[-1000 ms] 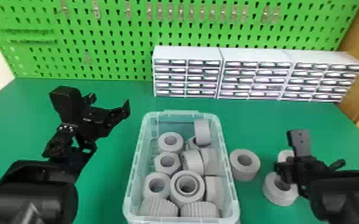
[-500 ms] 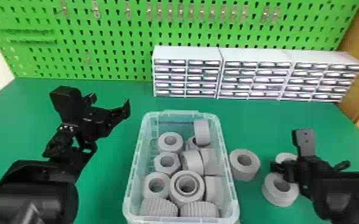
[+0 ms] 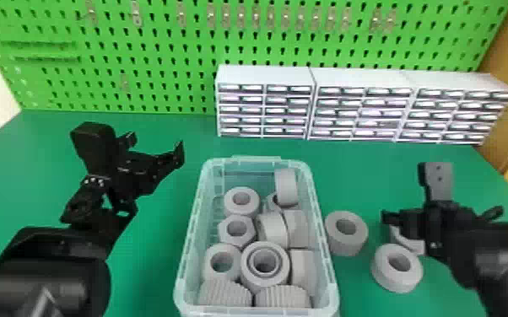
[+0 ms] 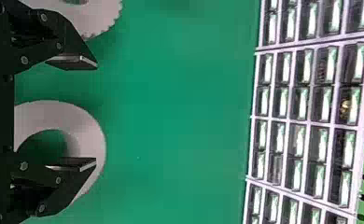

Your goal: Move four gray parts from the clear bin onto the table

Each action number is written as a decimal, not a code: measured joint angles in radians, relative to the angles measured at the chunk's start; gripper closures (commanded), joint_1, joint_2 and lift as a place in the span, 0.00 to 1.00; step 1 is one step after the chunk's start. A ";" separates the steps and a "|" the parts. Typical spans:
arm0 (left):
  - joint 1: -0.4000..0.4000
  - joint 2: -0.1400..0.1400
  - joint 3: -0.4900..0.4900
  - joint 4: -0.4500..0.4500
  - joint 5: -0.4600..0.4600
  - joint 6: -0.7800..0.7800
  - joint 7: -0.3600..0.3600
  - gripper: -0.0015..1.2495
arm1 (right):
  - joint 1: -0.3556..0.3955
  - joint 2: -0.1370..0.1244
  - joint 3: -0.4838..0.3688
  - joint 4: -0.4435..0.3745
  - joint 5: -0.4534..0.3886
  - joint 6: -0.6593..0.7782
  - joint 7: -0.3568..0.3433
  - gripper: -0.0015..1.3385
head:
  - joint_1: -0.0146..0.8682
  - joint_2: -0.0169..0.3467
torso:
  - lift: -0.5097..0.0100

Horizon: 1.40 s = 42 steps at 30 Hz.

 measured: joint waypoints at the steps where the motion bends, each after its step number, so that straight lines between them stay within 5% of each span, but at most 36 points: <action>1: 0.000 0.000 0.000 0.001 0.000 0.000 0.000 0.16 | -0.007 -0.008 0.003 -0.017 -0.013 0.030 0.000 0.39 | 0.79 0.12 | 0.89; 12: 0.001 0.000 0.003 0.002 -0.005 0.000 0.000 0.16 | -0.078 -0.110 0.147 -0.224 -0.085 0.338 0.000 0.39 | 0.79 0.12 | 0.89; 23: 0.002 0.000 0.002 0.002 -0.007 0.000 0.000 0.16 | -0.073 -0.112 0.280 -0.410 -0.109 0.583 0.000 0.39 | 0.79 0.12 | 0.89; 30: 0.001 -0.001 0.003 0.002 -0.007 0.000 0.000 0.16 | -0.067 -0.107 0.371 -0.486 -0.097 0.610 0.000 0.39 | 0.79 0.12 | 0.89; 42: -0.004 -0.001 -0.002 0.001 -0.010 0.005 0.000 0.16 | -0.102 -0.177 0.439 -0.548 -0.180 0.611 0.000 0.39 | 0.79 0.12 | 0.89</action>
